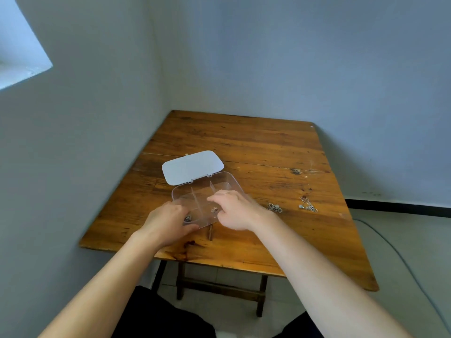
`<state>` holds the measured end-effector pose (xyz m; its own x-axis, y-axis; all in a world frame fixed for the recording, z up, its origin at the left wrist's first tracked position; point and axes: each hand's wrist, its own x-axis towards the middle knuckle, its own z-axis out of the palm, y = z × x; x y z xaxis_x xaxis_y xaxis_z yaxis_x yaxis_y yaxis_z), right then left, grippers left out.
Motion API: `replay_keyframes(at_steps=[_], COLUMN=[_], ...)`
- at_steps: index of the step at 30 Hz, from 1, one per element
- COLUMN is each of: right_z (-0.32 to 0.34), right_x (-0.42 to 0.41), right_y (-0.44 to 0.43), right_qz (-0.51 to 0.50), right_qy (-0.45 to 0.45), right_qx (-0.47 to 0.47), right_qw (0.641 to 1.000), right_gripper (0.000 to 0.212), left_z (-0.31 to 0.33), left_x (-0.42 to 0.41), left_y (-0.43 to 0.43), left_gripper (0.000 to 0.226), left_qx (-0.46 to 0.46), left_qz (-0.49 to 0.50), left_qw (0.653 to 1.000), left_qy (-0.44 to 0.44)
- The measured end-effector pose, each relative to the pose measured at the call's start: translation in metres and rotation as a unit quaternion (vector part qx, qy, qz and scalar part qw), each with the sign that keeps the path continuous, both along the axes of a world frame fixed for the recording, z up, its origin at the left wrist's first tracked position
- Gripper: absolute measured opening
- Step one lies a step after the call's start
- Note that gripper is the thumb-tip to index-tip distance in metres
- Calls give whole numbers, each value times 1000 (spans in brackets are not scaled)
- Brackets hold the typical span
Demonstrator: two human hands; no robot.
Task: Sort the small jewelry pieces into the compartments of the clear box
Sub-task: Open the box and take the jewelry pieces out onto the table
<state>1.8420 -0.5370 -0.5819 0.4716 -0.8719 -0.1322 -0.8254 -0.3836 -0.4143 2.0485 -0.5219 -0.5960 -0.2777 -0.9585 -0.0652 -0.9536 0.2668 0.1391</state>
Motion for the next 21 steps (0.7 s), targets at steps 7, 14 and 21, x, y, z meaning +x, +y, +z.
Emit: replay_keyframes(at_steps=[7,14,21], right_z=[7,1,2], right_x=[23,32,32], right_y=[-8,-14,-20], right_qz=[85,113,85], right_qy=[182,224,168], right_qx=[-39,-84,-41], right_qw=[979,964,981], right_gripper=[41,23,14], left_z=[-2,-5,0], left_x=[5,-4,2], left_y=[-6,-8,-12], left_gripper=[39,27,13], left_qx=[32,50,77], left_qz=[5,9,19], left_qw=[998,997,997], left_qy=[-61,-55,-15])
